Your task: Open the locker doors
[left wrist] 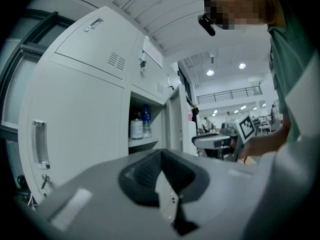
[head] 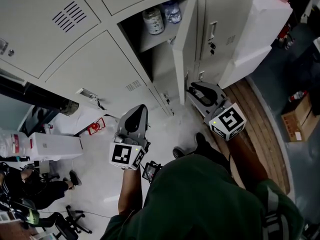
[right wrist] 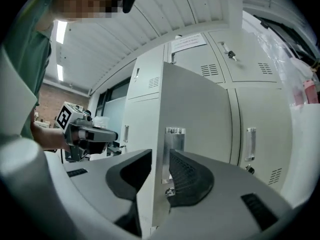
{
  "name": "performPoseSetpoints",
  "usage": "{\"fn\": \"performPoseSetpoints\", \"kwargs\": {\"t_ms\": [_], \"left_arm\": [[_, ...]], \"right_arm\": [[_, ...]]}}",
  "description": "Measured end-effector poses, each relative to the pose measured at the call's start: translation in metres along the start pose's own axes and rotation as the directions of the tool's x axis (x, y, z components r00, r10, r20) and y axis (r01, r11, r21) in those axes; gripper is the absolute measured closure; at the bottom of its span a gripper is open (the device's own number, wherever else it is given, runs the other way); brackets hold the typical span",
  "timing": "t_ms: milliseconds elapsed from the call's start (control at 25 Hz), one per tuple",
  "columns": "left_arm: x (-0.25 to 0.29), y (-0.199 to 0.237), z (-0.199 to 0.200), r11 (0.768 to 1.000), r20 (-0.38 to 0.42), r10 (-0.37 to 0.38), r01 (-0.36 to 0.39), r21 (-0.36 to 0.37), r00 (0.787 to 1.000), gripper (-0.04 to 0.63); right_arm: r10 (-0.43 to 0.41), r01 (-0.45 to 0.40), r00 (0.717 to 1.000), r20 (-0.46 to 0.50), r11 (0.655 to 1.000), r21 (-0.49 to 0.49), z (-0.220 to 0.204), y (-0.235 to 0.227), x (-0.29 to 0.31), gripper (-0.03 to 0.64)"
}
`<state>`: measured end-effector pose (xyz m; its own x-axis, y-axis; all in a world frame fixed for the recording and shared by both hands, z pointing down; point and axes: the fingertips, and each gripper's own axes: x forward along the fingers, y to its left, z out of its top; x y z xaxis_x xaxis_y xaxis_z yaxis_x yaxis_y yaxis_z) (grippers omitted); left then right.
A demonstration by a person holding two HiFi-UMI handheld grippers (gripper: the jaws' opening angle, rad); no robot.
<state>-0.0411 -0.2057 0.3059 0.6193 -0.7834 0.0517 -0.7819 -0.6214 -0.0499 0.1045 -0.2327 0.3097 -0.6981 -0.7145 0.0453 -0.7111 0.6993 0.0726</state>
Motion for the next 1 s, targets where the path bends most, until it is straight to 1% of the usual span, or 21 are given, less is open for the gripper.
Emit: {"fn": "performPoseSetpoints", "kwargs": {"t_ms": [40, 80, 200, 240, 480, 520, 560, 600, 840, 1000], "left_arm": [[-0.002, 0.001, 0.001, 1.0, 0.003, 0.004, -0.004, 0.001, 1.0, 0.595], [-0.004, 0.001, 0.001, 1.0, 0.004, 0.008, -0.008, 0.002, 1.0, 0.595], [-0.009, 0.004, 0.0, 1.0, 0.002, 0.022, -0.022, -0.001, 1.0, 0.595], [-0.01, 0.005, -0.001, 1.0, 0.001, 0.026, -0.026, -0.003, 1.0, 0.595], [-0.014, 0.009, -0.002, 0.999, 0.004, 0.046, -0.046, -0.007, 0.999, 0.595], [-0.014, 0.01, -0.002, 0.999, 0.005, 0.048, -0.048, -0.007, 0.999, 0.595], [-0.014, 0.01, -0.001, 0.999, 0.006, 0.049, -0.049, -0.007, 0.999, 0.595], [-0.014, 0.009, -0.001, 0.999, 0.006, 0.05, -0.05, -0.007, 0.999, 0.595], [-0.011, 0.005, 0.001, 0.999, 0.011, 0.043, -0.043, -0.006, 0.999, 0.595], [-0.008, -0.002, 0.001, 1.0, 0.008, 0.028, -0.028, -0.003, 1.0, 0.595]], "right_arm": [[-0.013, 0.013, 1.0, -0.005, 1.0, 0.003, -0.003, 0.001, 0.002, 0.509], [-0.024, 0.024, 1.0, -0.009, 1.0, 0.007, -0.005, 0.002, 0.004, 0.486], [-0.045, 0.046, 0.999, -0.02, 0.999, 0.01, -0.007, 0.003, 0.011, 0.431], [-0.046, 0.046, 0.999, -0.023, 0.999, 0.009, -0.008, 0.003, 0.014, 0.422], [-0.042, 0.042, 0.998, -0.044, 0.999, -0.012, -0.009, 0.0, 0.027, 0.422], [-0.046, 0.045, 0.998, -0.048, 0.999, -0.015, -0.009, -0.001, 0.028, 0.435], [-0.049, 0.048, 0.997, -0.051, 0.999, -0.016, -0.009, -0.002, 0.028, 0.482], [-0.049, 0.049, 0.997, -0.053, 0.999, -0.014, -0.01, -0.003, 0.027, 0.489], [-0.035, 0.035, 0.998, -0.052, 0.999, 0.009, -0.01, -0.007, 0.015, 0.491], [0.0, 0.001, 1.0, -0.021, 1.0, 0.029, -0.012, -0.013, 0.002, 0.491]]}}
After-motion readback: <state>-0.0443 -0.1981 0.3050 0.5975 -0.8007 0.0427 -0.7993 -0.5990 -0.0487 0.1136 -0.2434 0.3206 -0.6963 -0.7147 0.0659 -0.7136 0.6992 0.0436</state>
